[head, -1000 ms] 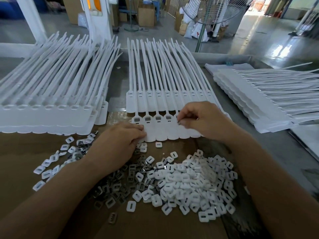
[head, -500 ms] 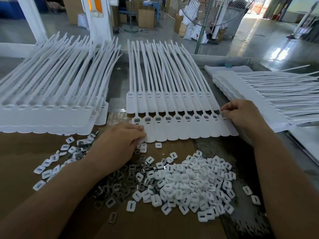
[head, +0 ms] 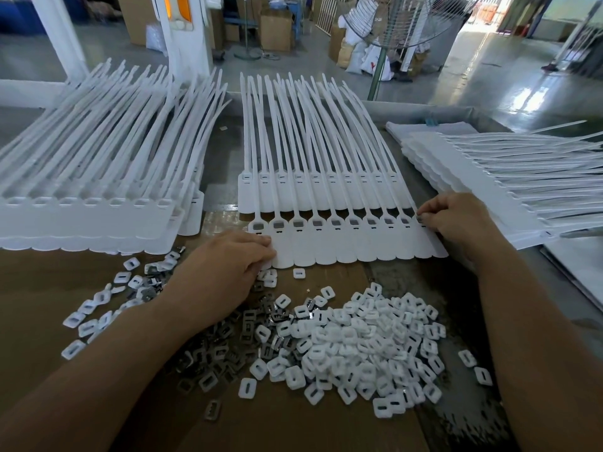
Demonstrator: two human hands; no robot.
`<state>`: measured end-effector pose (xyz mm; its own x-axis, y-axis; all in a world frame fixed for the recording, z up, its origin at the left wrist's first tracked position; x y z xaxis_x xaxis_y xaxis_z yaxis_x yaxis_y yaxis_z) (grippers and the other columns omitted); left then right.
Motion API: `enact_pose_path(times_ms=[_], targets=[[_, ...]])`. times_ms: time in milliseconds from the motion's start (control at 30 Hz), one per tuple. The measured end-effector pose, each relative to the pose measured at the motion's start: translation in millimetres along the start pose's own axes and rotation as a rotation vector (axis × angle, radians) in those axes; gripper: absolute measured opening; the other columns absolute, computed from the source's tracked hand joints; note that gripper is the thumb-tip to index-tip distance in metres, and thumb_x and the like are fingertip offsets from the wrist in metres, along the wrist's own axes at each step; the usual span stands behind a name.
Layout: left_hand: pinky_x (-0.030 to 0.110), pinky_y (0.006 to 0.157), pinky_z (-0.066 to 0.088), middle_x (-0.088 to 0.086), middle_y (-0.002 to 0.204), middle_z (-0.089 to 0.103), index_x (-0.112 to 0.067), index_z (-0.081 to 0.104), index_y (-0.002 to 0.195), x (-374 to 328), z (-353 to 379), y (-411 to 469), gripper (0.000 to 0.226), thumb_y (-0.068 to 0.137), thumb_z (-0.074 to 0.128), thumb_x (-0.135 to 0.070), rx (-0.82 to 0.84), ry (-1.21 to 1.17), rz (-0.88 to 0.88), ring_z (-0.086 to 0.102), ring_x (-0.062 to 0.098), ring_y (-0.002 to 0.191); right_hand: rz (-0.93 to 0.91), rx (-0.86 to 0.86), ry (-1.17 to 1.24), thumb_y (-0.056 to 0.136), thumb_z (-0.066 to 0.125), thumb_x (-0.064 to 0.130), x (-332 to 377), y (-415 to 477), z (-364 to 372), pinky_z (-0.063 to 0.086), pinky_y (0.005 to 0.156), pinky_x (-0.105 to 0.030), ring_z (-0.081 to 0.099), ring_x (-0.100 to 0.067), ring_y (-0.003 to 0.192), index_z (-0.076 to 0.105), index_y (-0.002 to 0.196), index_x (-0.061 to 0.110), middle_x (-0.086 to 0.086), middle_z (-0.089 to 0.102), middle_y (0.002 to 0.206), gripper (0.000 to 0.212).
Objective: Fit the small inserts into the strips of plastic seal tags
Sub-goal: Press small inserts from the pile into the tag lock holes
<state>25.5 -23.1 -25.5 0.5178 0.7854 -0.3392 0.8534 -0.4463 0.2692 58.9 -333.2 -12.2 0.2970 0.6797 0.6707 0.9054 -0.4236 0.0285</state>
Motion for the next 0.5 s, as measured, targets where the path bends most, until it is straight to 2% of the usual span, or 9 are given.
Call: enact_pose_path(times_ms=[200, 400, 500], targets=[[0.014, 0.093, 0.024, -0.01, 0.127, 0.055, -0.025, 0.063, 0.114, 0, -1, -1, 0.027, 0.091, 0.049, -0.022, 0.001, 0.014, 0.01, 0.047, 0.007, 0.117, 0.006, -0.041, -0.012, 0.081, 0.066, 0.008, -1, 3, 0, 0.04, 0.079, -0.03, 0.055, -0.019, 0.096, 0.062, 0.073, 0.019, -0.004, 0.062, 0.092, 0.014], [0.013, 0.094, 0.022, -0.01, 0.128, 0.054, -0.025, 0.062, 0.116, 0, -1, 1, 0.028, 0.091, 0.049, -0.021, 0.001, 0.008, 0.009, 0.046, 0.006, 0.118, -0.07, -0.09, -0.122, 0.082, 0.067, 0.011, 4, 0, -1, 0.041, 0.083, -0.031, 0.057, -0.021, 0.098, 0.068, 0.083, 0.012, -0.007, 0.065, 0.1, 0.002], [0.013, 0.094, 0.022, -0.011, 0.129, 0.053, -0.026, 0.061, 0.117, 0, -1, 0, 0.028, 0.092, 0.048, -0.022, 0.003, 0.003, 0.005, 0.045, 0.005, 0.119, -0.129, -0.109, -0.293, 0.085, 0.063, 0.011, 10, -1, -2, 0.039, 0.08, -0.028, 0.058, -0.022, 0.098, 0.073, 0.093, 0.011, -0.006, 0.068, 0.105, 0.013]])
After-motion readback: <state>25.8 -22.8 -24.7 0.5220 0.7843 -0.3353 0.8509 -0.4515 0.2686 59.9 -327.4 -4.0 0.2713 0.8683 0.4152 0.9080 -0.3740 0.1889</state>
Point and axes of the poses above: each hand's wrist, its own y-axis towards the middle knuckle, its own z-axis out of the palm, x = y × z, the point moved 4 cm from there along y, towards the middle knuckle
